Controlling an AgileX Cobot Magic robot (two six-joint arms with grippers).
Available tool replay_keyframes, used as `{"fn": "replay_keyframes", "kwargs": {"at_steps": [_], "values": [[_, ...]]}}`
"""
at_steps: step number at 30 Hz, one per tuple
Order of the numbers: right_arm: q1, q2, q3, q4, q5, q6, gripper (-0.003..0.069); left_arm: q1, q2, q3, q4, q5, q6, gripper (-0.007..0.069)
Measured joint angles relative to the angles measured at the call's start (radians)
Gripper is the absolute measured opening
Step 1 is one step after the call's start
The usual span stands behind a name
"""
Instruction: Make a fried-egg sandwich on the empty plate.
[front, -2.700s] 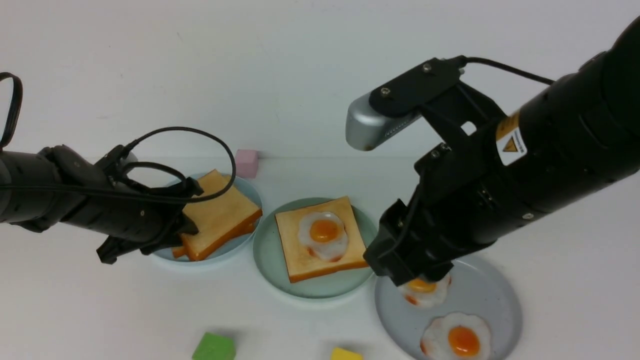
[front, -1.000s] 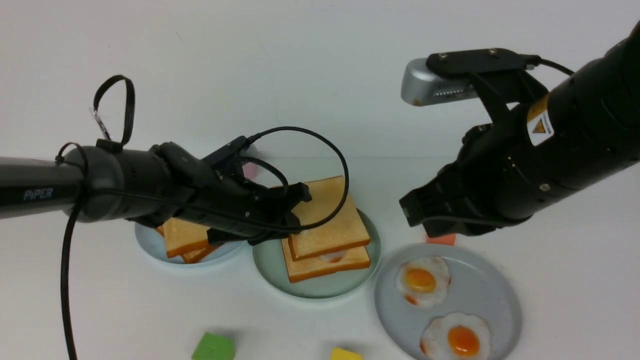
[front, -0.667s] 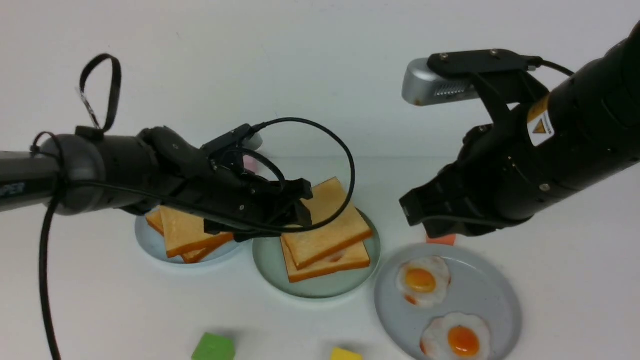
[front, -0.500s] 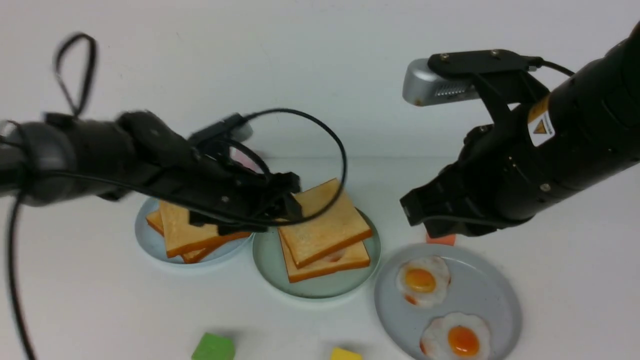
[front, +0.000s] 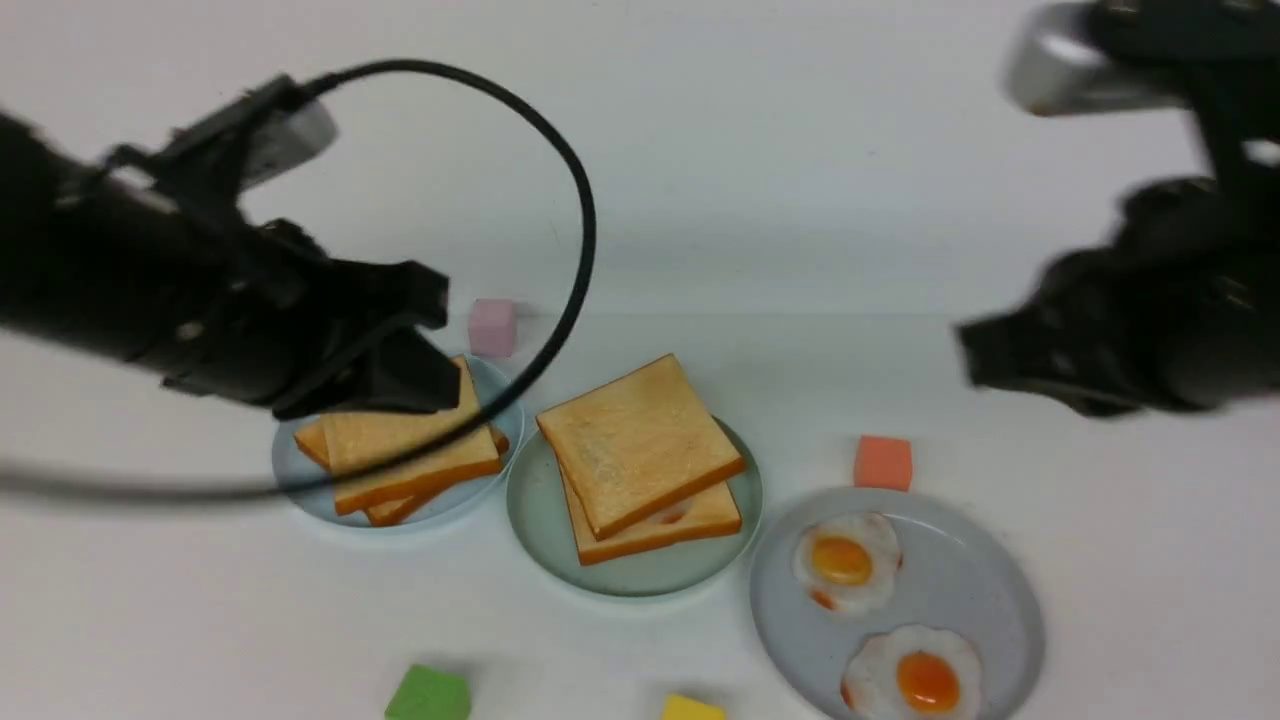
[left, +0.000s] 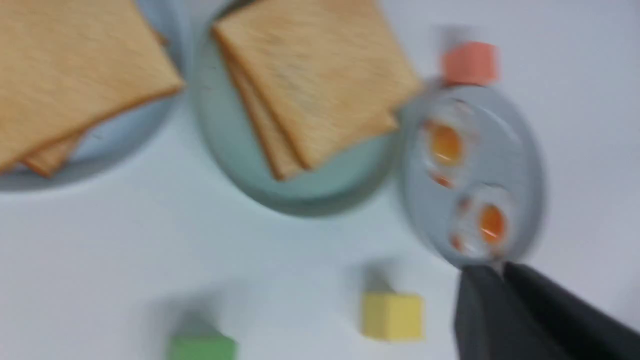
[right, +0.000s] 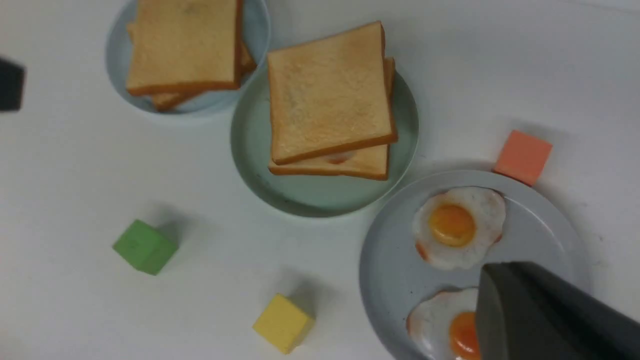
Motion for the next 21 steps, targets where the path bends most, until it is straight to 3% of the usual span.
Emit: {"fn": "replay_keyframes", "kwargs": {"at_steps": [4,13,17,21], "values": [[0.000,-0.167,0.144,-0.007,-0.078,0.033,0.0014,-0.011,-0.139,0.092,-0.003,0.023,-0.010,-0.0013],[0.000,-0.620,0.576,-0.052,-0.370,0.027,0.0015,-0.011,-0.658,0.330,0.170,0.113,-0.191,-0.0013],[0.000,-0.736,0.729,-0.079,-0.511,0.027,0.0020,-0.011,-0.892,0.392,0.214,0.201,-0.202,-0.0013],[0.000,-0.771,0.780,-0.088,-0.549,0.027,0.0026,-0.011,-0.994,0.404,0.221,0.254,-0.205,-0.0013]]}}
